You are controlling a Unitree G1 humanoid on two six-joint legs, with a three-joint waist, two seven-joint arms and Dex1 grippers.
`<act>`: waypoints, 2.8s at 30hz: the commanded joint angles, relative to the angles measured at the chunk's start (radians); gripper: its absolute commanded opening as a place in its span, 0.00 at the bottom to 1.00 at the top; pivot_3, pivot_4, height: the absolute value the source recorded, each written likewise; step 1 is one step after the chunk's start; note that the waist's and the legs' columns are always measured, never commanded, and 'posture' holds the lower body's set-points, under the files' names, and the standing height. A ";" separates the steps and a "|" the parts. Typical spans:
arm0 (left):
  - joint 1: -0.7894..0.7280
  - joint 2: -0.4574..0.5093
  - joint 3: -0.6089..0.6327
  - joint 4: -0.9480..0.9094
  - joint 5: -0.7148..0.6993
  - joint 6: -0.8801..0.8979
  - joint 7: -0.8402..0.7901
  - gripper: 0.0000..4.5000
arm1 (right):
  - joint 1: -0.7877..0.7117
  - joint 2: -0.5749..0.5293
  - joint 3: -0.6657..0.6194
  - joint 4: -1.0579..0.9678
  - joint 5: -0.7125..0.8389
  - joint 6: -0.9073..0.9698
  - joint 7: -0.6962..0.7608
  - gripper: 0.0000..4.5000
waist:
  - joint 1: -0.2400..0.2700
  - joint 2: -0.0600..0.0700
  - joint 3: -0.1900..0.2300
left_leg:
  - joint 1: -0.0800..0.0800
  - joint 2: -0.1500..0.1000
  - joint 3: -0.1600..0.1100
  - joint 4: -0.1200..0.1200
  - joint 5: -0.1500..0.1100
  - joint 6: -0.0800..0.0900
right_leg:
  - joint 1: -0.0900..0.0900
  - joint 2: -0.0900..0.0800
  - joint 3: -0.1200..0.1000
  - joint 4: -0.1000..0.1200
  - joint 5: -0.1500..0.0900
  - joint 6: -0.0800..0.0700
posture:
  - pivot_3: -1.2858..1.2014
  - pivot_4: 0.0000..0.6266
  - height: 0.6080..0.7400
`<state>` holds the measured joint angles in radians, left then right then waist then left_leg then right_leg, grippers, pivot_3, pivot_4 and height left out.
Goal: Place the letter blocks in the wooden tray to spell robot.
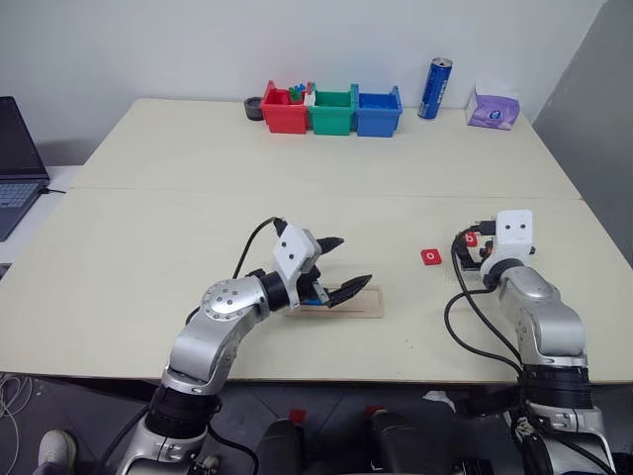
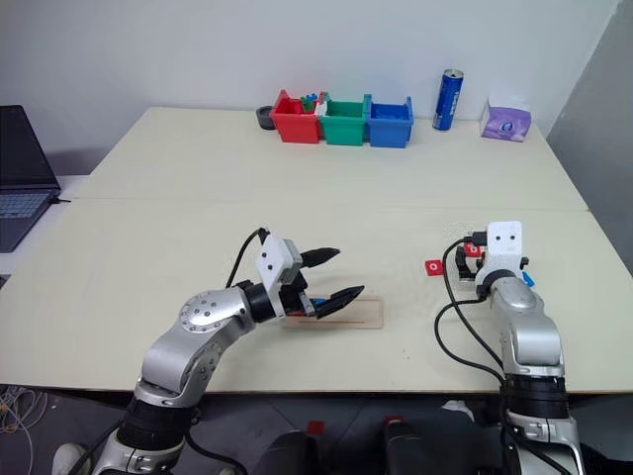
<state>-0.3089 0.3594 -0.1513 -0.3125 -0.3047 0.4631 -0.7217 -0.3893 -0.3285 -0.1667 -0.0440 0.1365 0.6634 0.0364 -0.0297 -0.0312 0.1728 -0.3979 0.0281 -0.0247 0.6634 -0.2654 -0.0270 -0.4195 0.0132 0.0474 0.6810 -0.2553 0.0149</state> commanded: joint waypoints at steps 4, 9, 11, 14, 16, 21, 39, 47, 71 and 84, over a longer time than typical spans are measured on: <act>-0.023 -0.010 -0.019 -0.034 -0.002 -0.009 0.017 1.00 | -0.056 0.015 -0.020 0.052 -0.010 -0.049 -0.015 1.00 | 0.000 0.000 0.000 | 0.000 0.000 0.000 0.000 0.000 0.000 | 0.000 0.000 0.000 0.000 0.000 0.000 | 0.52 0.24 1.00; -0.032 -0.008 -0.022 -0.031 -0.005 -0.007 0.013 1.00 | -0.092 0.024 -0.017 0.135 -0.011 -0.077 -0.011 1.00 | 0.000 0.000 0.000 | 0.000 0.000 0.000 0.000 0.000 0.000 | 0.000 0.000 0.000 0.000 0.000 0.000 | 0.52 0.24 1.00; -0.035 -0.006 -0.023 -0.030 -0.007 -0.005 0.011 1.00 | -0.105 0.029 -0.020 0.177 -0.008 -0.085 -0.010 1.00 | -0.001 0.000 0.000 | 0.000 0.000 0.000 0.000 0.000 0.000 | 0.000 0.000 0.000 0.000 0.000 0.000 | 0.52 0.24 1.00; -0.039 -0.004 -0.025 -0.030 -0.007 -0.002 0.007 1.00 | -0.122 0.036 -0.027 0.234 0.000 -0.109 -0.007 1.00 | -0.001 0.000 0.000 | 0.000 0.000 0.000 0.000 0.000 0.000 | 0.000 0.000 0.000 0.000 0.000 0.000 | 0.52 0.24 1.00; -0.040 -0.004 -0.027 -0.030 -0.007 -0.001 0.006 1.00 | -0.137 0.046 -0.042 0.283 0.014 -0.125 -0.006 1.00 | -0.001 0.000 0.000 | 0.000 0.000 0.000 0.000 0.000 0.000 | 0.000 0.000 0.000 0.000 0.000 0.000 | 0.52 0.24 1.00; -0.039 -0.003 -0.034 -0.036 -0.003 0.000 0.008 1.00 | -0.175 0.056 -0.063 0.415 0.014 -0.183 -0.012 1.00 | -0.001 0.001 0.000 | 0.000 0.000 0.000 0.000 0.000 0.000 | 0.000 0.000 0.000 0.000 0.000 0.000 | 0.52 0.24 1.00; -0.027 0.019 -0.033 -0.044 -0.004 -0.001 0.013 1.00 | -0.125 0.075 -0.084 0.358 0.038 -0.116 -0.041 0.33 | 0.002 0.001 0.000 | 0.000 0.000 0.000 0.000 0.000 0.000 | 0.001 -0.001 0.000 0.000 0.000 0.000 | 0.52 0.24 1.00; 0.015 0.101 -0.019 -0.086 -0.026 -0.002 -0.050 1.00 | 0.088 0.090 -0.039 -0.261 0.115 0.436 -0.049 0.33 | 0.001 0.003 -0.001 | 0.000 0.001 -0.002 -0.002 0.000 0.000 | 0.000 0.000 0.000 0.000 0.000 -0.001 | 0.52 0.24 1.00; 0.059 0.212 -0.046 -0.140 -0.100 -0.025 -0.247 1.00 | 0.255 0.264 0.028 -0.730 0.191 0.951 -0.046 0.33 | -0.007 0.003 -0.004 | 0.006 0.002 -0.006 -0.003 0.000 0.000 | 0.005 0.002 -0.003 -0.001 -0.007 -0.002 | 0.52 0.24 1.00; 0.046 0.241 -0.023 -0.119 -0.116 -0.025 -0.289 1.00 | 0.142 0.143 -0.059 -0.741 0.301 0.951 0.055 0.99 | -0.011 0.005 -0.001 | 0.005 0.002 -0.005 -0.003 0.000 0.000 | 0.005 0.002 -0.003 -0.001 -0.007 -0.002 | 0.52 0.24 1.00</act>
<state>-0.2454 0.5923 -0.1915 -0.4176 -0.3985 0.4515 -0.9955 -0.2091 -0.1342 -0.1918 -0.7709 0.3978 1.6069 0.0431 -0.0405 -0.0264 0.1714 -0.3929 0.0293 -0.0289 0.6602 -0.2657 -0.0269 -0.4147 0.0146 0.0440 0.6800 -0.2627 0.0129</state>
